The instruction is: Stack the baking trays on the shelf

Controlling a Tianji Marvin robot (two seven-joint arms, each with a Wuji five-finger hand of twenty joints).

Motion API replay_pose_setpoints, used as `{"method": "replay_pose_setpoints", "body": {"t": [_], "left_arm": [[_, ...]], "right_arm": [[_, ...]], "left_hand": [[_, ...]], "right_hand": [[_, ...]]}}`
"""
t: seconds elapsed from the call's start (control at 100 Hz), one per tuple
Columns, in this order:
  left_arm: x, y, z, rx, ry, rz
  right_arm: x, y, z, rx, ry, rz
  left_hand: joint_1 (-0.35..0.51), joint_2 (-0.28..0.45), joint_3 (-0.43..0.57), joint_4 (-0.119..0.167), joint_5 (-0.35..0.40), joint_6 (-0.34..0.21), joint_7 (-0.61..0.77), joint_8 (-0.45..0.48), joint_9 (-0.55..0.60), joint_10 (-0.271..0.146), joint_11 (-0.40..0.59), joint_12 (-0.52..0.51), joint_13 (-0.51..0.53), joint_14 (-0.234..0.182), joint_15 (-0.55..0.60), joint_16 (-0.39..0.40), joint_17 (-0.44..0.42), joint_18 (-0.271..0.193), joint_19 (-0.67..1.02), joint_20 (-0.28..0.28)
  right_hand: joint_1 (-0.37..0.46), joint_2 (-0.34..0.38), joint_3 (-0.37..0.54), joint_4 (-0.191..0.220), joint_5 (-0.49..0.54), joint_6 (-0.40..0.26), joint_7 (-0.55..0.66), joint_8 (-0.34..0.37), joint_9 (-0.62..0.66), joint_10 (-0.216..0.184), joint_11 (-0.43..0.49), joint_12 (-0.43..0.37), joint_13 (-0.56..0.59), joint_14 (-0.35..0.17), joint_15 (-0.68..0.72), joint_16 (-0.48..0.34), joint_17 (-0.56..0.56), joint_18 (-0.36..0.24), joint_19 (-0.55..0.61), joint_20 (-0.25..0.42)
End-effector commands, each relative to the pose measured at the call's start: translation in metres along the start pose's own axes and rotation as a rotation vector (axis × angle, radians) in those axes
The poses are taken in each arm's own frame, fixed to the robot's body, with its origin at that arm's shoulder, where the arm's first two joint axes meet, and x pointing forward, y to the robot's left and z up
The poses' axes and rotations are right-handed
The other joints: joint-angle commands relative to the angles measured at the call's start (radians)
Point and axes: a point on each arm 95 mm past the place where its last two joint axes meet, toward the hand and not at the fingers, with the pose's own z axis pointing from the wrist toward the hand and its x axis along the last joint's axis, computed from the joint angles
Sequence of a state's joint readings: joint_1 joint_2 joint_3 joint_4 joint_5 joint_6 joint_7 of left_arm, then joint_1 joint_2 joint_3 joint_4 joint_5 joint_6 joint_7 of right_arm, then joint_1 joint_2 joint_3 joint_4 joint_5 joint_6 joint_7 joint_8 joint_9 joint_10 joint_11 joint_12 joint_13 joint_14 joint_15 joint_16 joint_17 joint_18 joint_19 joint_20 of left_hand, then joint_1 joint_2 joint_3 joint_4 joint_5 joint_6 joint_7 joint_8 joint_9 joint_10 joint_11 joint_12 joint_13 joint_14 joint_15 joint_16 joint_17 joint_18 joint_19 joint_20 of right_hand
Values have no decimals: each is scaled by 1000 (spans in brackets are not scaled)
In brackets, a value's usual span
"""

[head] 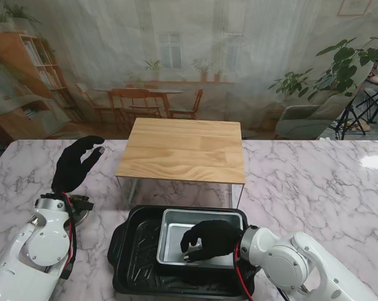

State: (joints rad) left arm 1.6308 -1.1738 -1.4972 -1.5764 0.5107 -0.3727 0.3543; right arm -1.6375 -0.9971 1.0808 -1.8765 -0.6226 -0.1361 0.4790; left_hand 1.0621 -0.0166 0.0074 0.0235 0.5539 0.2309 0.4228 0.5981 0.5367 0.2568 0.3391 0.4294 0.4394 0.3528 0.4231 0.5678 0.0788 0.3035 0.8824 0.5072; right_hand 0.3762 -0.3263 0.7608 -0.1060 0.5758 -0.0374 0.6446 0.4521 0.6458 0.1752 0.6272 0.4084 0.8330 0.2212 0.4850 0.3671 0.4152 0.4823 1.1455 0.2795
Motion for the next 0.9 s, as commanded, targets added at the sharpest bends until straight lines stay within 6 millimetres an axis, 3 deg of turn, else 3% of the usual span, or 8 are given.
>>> {"method": "replay_pose_setpoints", "body": {"t": [0.0, 0.41, 0.89], "left_arm": [[1, 2, 0, -12, 1, -3], [2, 2, -1, -12, -11, -7], [1, 2, -1, -14, -16, -2]], "right_arm": [[6, 6, -3, -30, 12, -21], [-4, 20, -43, -203, -5, -95], [-60, 23, -112, -418, -261, -264]], "left_hand": [[13, 20, 6, -4, 22, -11, 10, -7, 12, -20, 8, 8, 8, -9, 24, 11, -9, -37, -10, -9], [14, 25, 6, -1, 25, -7, 8, -7, 16, -17, 9, 9, 7, -6, 24, 12, -9, -35, -5, -8], [16, 25, 6, 0, 28, -7, 8, -6, 22, -16, 11, 10, 9, -5, 26, 12, -4, -35, 2, -7]], "right_hand": [[-28, 30, -17, 29, -26, -35, -7, 14, -28, -7, -15, -10, -20, -15, -40, -10, -12, -13, 12, 17], [-16, 28, -26, 33, -8, -32, -14, 11, -24, -3, -21, -15, -34, -15, -47, -22, -16, -12, 4, 29], [-10, 27, -34, 34, 26, -30, -28, 9, 2, 6, -30, -16, -14, -10, -49, -28, -8, 9, -17, 30]]}}
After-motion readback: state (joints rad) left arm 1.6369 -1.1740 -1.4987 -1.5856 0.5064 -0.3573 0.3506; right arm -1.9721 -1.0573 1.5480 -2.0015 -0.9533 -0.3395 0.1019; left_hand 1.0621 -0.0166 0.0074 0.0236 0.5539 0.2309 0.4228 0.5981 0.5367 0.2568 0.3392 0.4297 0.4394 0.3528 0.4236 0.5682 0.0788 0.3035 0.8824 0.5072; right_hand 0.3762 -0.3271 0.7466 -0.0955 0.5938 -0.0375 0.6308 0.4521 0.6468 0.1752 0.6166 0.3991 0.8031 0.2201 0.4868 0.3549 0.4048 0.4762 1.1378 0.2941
